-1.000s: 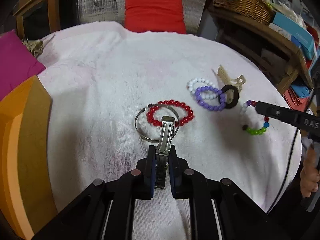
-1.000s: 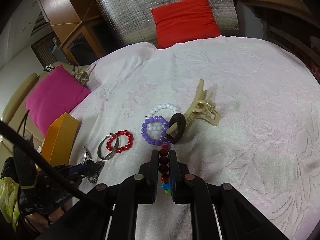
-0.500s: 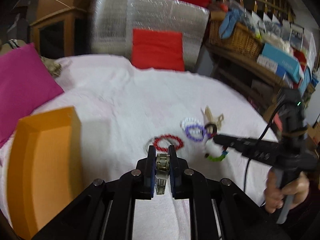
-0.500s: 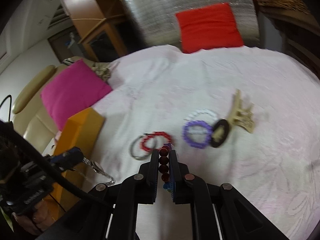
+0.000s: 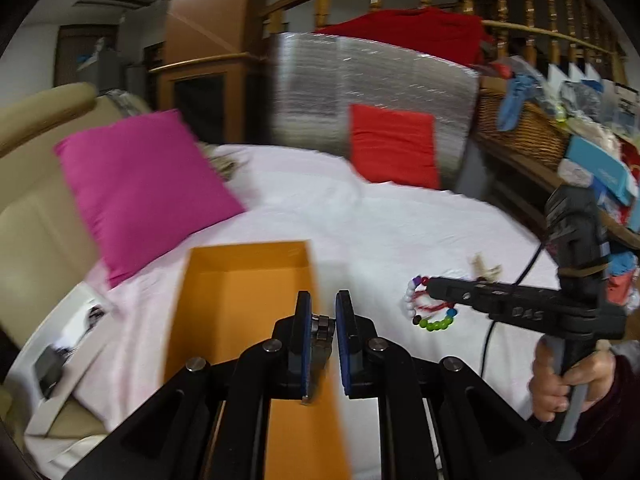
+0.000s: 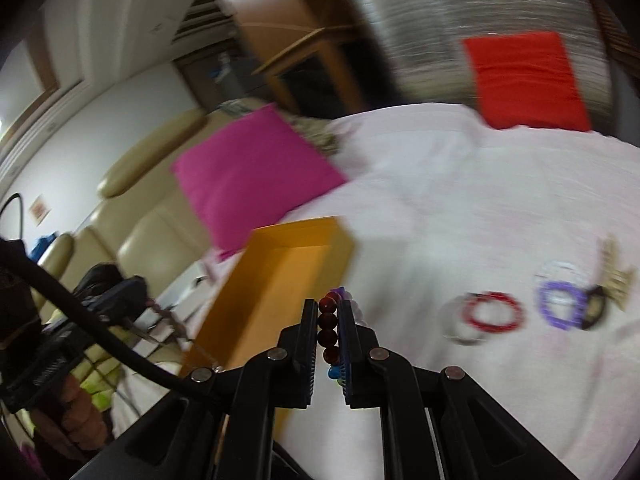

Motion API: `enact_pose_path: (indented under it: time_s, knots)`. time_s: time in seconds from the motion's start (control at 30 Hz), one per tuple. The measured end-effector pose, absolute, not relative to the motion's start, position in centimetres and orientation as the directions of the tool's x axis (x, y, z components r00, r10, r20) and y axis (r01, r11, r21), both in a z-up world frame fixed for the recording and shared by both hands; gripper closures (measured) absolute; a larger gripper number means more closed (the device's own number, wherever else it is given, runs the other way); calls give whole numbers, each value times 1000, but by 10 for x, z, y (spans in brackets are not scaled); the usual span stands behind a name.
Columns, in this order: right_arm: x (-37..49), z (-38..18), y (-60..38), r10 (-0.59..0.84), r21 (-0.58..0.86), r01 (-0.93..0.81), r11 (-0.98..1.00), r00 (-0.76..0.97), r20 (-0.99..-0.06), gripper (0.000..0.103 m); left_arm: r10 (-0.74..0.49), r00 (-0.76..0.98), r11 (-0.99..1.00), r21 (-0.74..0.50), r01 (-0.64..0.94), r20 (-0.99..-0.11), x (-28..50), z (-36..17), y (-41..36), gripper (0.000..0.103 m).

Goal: Organize jewelry
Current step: 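Carry the watch and bead bracelet into the orange box with both tools and release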

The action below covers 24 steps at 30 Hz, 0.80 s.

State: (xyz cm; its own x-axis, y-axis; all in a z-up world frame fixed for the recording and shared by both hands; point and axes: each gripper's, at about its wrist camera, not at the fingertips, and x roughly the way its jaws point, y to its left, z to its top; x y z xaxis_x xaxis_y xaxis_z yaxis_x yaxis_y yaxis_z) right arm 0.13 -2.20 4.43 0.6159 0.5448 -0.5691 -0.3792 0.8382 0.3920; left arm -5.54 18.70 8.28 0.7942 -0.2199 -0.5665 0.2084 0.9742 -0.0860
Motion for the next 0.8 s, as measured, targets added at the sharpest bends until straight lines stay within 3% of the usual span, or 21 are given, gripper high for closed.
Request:
enact_pose_path:
  time_s: [0.3, 0.53, 0.8]
  knots:
    - [13, 14, 96, 655, 455, -491, 743, 395, -644, 92, -157, 722, 986, -154, 71, -674, -38, 16, 256, 91]
    - [47, -37, 141, 577, 417, -455, 787, 303, -759, 92, -129, 653, 985, -171, -2, -746, -12, -40, 274, 91]
    - [68, -55, 164, 468, 312, -439, 843, 310, -828, 90, -40, 629, 996, -85, -41, -776, 6, -53, 274, 90]
